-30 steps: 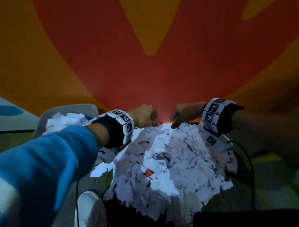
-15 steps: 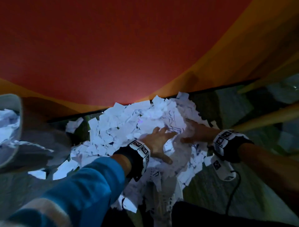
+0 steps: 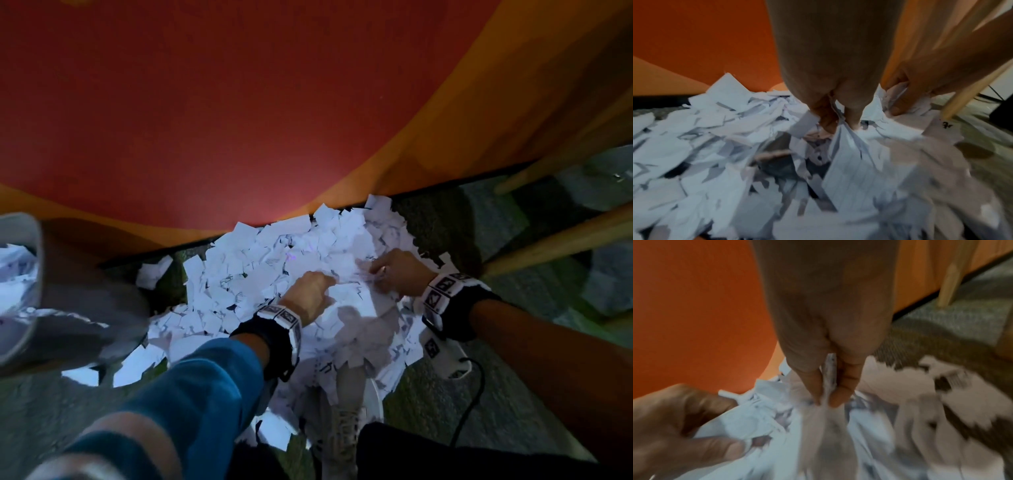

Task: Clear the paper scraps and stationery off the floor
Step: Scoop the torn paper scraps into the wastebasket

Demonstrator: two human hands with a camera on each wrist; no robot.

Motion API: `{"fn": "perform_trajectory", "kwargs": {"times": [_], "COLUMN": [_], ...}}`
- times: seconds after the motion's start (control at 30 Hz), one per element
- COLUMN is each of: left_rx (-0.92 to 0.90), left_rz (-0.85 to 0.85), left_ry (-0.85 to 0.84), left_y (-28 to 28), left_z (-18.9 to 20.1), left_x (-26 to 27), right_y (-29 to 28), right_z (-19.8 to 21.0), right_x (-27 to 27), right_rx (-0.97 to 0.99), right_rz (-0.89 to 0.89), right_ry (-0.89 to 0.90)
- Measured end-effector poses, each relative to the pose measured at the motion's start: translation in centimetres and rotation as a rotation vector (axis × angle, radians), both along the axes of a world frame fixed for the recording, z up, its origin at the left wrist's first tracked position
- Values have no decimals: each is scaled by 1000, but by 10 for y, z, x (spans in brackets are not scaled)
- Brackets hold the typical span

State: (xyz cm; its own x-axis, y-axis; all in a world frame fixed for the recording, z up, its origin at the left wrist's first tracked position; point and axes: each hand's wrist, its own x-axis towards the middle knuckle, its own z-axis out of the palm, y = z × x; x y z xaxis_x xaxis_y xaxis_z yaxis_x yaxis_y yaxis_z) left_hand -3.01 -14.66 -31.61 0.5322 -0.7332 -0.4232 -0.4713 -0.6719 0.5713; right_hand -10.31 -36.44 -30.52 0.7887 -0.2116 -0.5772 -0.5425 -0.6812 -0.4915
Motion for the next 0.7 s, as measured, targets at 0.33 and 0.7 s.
{"fn": "perform_trajectory", "kwargs": {"times": [0.33, 0.7], "left_rx": [-86, -209], "left_rz": [212, 520], "left_ry": [-91, -353], "left_y": [67, 266], "left_z": [124, 287], "left_x": [61, 102], "right_y": [10, 172], "right_z": [134, 296], "right_x": [49, 133], "right_rx": [3, -39], "right_rz": [-12, 285], "right_ry": [-94, -269]}}
